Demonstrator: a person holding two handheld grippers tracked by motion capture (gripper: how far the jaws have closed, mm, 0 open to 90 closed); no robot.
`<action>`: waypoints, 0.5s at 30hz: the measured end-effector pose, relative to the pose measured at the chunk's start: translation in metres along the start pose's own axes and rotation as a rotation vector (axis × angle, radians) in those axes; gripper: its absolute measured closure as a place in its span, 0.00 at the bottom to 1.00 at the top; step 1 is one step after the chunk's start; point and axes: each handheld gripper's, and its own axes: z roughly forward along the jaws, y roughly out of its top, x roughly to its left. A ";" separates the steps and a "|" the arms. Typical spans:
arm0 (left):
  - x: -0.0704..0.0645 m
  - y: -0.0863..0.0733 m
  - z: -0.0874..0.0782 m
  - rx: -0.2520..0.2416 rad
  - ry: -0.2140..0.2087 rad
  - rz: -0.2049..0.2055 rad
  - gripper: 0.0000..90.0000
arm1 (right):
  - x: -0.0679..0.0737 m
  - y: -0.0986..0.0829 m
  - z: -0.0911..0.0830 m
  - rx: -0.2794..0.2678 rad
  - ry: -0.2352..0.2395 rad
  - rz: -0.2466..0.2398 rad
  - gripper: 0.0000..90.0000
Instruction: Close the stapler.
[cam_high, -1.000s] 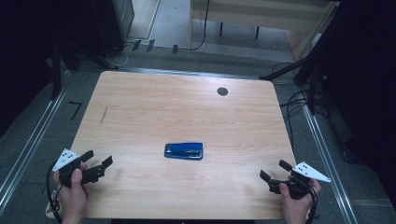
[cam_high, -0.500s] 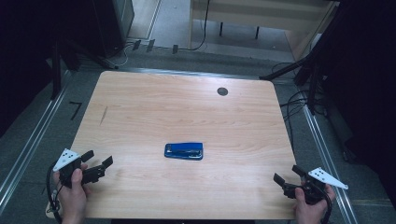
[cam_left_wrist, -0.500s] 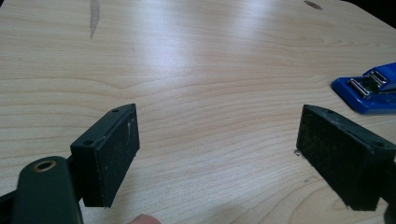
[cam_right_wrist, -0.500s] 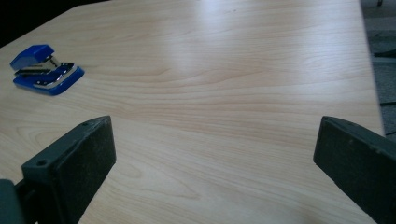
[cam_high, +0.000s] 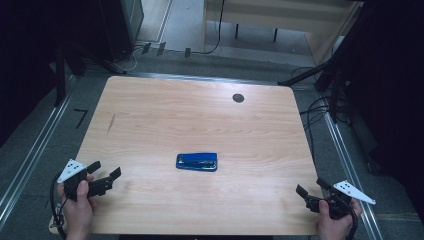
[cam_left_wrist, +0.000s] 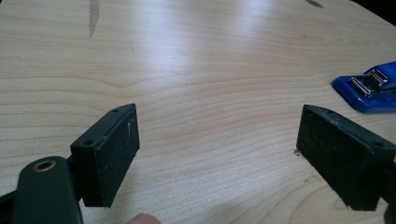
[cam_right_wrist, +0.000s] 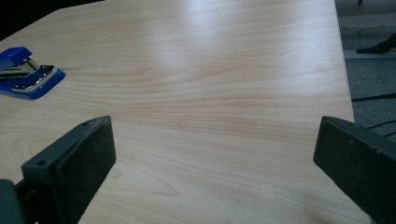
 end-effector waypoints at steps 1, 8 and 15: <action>0.000 0.000 0.000 0.001 0.000 0.000 0.15 | 0.000 0.000 0.000 0.002 -0.004 0.001 0.00; 0.000 0.000 0.000 0.002 0.002 0.002 0.15 | -0.001 -0.001 0.000 -0.007 -0.007 0.013 0.00; -0.001 0.000 0.001 0.008 -0.001 0.003 0.15 | -0.001 -0.001 0.002 0.004 -0.013 0.003 0.00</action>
